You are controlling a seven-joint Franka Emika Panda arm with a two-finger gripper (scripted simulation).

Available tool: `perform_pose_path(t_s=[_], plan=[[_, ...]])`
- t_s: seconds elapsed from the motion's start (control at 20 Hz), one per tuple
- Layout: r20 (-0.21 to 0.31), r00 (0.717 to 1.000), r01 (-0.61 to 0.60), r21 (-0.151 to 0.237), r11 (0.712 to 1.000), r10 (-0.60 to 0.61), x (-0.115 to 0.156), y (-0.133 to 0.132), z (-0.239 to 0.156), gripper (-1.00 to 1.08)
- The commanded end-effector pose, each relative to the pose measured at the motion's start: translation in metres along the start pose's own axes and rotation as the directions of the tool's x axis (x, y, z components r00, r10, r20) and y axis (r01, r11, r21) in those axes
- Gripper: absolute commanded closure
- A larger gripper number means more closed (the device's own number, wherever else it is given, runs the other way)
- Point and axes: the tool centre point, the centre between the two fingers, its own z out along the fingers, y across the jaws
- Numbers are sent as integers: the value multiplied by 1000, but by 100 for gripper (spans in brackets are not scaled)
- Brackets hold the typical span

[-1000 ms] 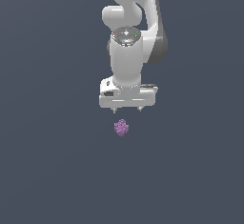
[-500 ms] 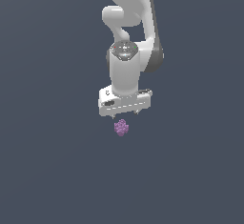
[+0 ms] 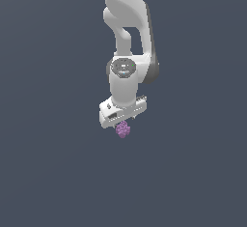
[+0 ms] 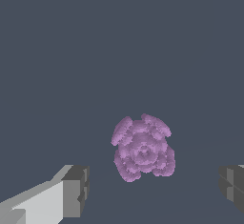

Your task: Pick up the object and move it to a goal position.

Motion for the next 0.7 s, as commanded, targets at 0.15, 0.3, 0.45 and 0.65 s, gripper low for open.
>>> perform_pose_path(t_s=[0.15,0.3,0.45,0.65], plan=[[7,995,98,0,995,-98,-3,2,17,-92],[10,991,131,1,991,-131,-4,3,23,-92],[11,989,151,2,989,-151,-4,4,26,-92],[12,988,152,2,988,-152,-5,4,27,-92]])
